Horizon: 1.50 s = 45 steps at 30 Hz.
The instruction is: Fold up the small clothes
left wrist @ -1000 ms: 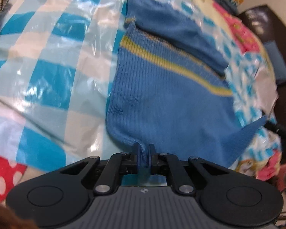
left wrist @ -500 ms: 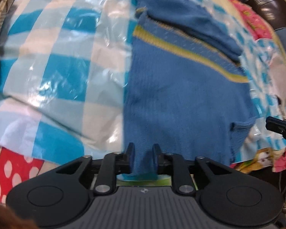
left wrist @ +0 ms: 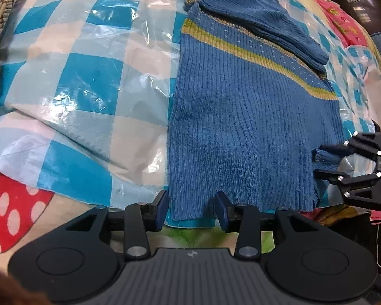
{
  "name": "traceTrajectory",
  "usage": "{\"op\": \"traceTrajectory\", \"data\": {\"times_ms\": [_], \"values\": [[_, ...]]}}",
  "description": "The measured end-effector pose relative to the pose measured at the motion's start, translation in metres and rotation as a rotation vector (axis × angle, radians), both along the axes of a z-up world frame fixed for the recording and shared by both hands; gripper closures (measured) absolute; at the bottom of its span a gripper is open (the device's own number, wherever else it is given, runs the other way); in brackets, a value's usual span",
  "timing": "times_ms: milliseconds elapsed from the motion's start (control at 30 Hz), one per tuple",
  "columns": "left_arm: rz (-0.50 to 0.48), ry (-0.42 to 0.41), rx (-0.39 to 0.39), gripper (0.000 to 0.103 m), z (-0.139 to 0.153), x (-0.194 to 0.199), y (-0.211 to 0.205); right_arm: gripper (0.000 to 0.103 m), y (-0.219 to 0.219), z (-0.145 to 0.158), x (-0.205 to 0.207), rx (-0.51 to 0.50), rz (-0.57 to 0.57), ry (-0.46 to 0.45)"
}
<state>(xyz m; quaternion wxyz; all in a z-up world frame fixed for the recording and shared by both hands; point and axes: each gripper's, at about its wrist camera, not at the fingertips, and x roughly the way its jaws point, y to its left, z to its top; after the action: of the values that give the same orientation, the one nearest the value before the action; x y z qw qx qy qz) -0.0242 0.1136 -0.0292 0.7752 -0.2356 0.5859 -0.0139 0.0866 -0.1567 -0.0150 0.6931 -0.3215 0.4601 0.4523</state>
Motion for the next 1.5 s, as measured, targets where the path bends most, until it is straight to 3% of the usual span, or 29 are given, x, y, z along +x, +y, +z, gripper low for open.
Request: {"op": "traceTrajectory", "data": {"times_ms": [33, 133, 300, 400, 600, 867, 1033, 1200, 1367, 1500], "values": [[0.001, -0.002, -0.002, 0.059, 0.001, 0.0, 0.001, 0.086, -0.001, -0.001, 0.001, -0.005, -0.014, 0.016], [0.003, 0.002, -0.006, 0.057, 0.0, 0.001, 0.002, 0.097, -0.01, 0.007, 0.002, 0.023, -0.077, 0.017], [0.035, 0.004, 0.002, 0.055, 0.001, 0.004, 0.004, 0.098, -0.048, 0.043, 0.011, 0.19, -0.293, 0.009], [0.068, -0.013, 0.018, 0.049, 0.006, 0.001, 0.008, 0.098, -0.073, 0.066, 0.016, 0.293, -0.405, -0.019], [0.078, 0.02, 0.086, 0.043, 0.004, 0.005, -0.001, 0.098, -0.113, 0.09, 0.034, 0.431, -0.558, -0.069], [0.083, 0.061, 0.075, 0.025, 0.0, 0.011, -0.016, 0.098, -0.134, 0.087, 0.041, 0.516, -0.621, -0.077], [0.132, 0.094, -0.029, 0.025, -0.006, 0.019, -0.013, 0.098, -0.144, 0.083, 0.041, 0.556, -0.642, -0.057], [0.133, 0.11, -0.022, 0.025, -0.008, 0.016, -0.015, 0.098, -0.153, 0.083, 0.042, 0.583, -0.666, -0.052], [0.134, 0.12, -0.106, 0.025, -0.01, 0.014, -0.024, 0.098, -0.158, 0.087, 0.044, 0.613, -0.671, -0.045], [0.18, 0.119, -0.096, 0.025, -0.018, 0.017, -0.028, 0.098, -0.152, 0.09, 0.042, 0.634, -0.643, -0.047]]}}
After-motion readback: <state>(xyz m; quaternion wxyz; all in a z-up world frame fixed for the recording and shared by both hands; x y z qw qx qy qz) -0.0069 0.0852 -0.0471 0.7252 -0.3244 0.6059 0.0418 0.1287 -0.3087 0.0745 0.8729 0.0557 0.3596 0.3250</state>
